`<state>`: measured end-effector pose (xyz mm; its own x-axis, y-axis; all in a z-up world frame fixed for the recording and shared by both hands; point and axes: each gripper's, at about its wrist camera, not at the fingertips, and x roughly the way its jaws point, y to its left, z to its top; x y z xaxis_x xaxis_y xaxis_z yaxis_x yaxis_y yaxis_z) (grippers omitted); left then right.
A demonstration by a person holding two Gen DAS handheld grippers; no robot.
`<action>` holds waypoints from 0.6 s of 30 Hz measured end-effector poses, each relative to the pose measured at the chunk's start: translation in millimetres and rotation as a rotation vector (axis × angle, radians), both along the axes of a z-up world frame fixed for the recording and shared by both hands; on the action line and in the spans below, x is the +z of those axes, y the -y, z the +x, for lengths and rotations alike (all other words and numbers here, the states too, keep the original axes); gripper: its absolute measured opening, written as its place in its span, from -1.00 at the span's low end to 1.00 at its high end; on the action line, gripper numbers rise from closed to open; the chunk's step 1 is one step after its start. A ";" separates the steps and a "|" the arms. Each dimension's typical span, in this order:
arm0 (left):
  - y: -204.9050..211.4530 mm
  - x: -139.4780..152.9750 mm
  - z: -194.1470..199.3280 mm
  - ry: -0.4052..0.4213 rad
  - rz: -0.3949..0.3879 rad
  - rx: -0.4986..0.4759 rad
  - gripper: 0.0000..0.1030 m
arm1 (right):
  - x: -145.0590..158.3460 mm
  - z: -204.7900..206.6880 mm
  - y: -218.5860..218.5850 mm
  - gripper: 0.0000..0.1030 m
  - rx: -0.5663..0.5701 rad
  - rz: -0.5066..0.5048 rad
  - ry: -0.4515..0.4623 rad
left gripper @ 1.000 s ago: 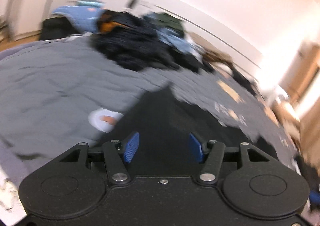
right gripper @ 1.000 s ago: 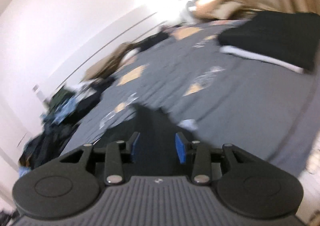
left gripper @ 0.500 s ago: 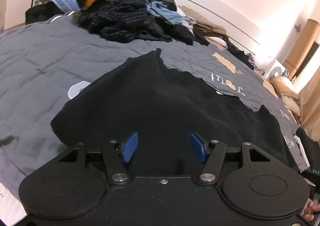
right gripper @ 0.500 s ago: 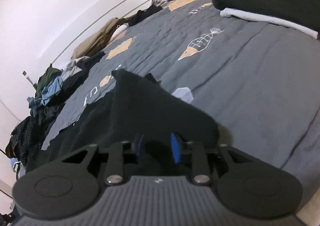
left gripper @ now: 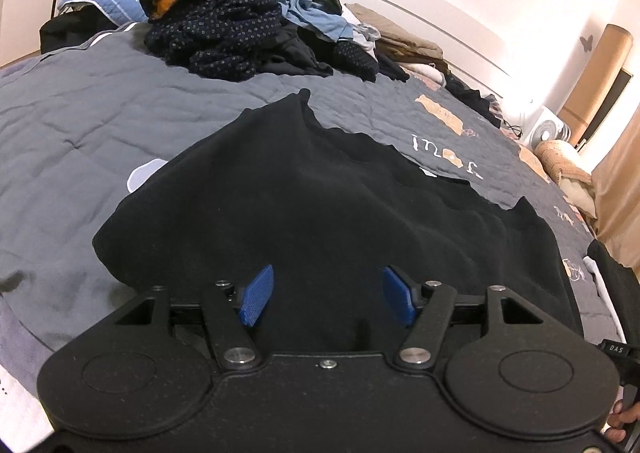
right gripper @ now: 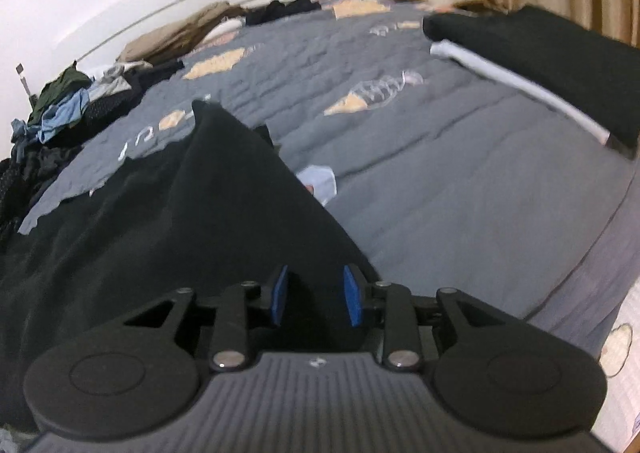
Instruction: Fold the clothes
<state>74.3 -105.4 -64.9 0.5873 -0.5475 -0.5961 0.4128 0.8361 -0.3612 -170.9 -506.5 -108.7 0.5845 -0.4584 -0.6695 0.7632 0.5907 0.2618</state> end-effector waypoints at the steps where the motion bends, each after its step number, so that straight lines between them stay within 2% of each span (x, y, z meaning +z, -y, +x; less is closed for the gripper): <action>1: 0.4 -0.3 0.1 -0.002 0.004 0.000 0.19 | -1.5 -1.2 0.7 -0.42 0.003 0.007 -0.001; 3: 0.8 -1.2 -0.1 -0.004 0.010 -0.002 0.19 | -2.4 -1.9 0.5 -0.41 0.013 0.002 -0.009; 7: -0.5 0.1 -1.1 0.003 0.011 -0.003 0.20 | 1.7 0.7 -7.1 -0.40 0.031 -0.070 -0.064; 9: -1.2 2.1 -2.5 0.017 0.013 -0.007 0.20 | 5.4 1.4 -12.2 -0.08 0.010 -0.122 -0.115; 11: -0.2 3.8 -5.0 0.032 0.017 -0.014 0.21 | 10.7 -2.5 -14.9 -0.08 -0.016 -0.143 -0.131; 14: 3.0 6.0 -6.9 0.050 0.016 -0.024 0.21 | 24.3 -10.3 -19.7 -0.08 -0.016 -0.149 -0.082; 18: 10.0 13.9 -4.7 0.112 0.044 -0.045 0.21 | 47.9 -7.9 -28.8 -0.08 0.045 -0.173 -0.002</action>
<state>69.5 -115.4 -51.0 0.6270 -0.5491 -0.5526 0.4856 0.8301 -0.2739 -178.8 -477.7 -60.8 0.6058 -0.5405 -0.5839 0.7356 0.6601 0.1521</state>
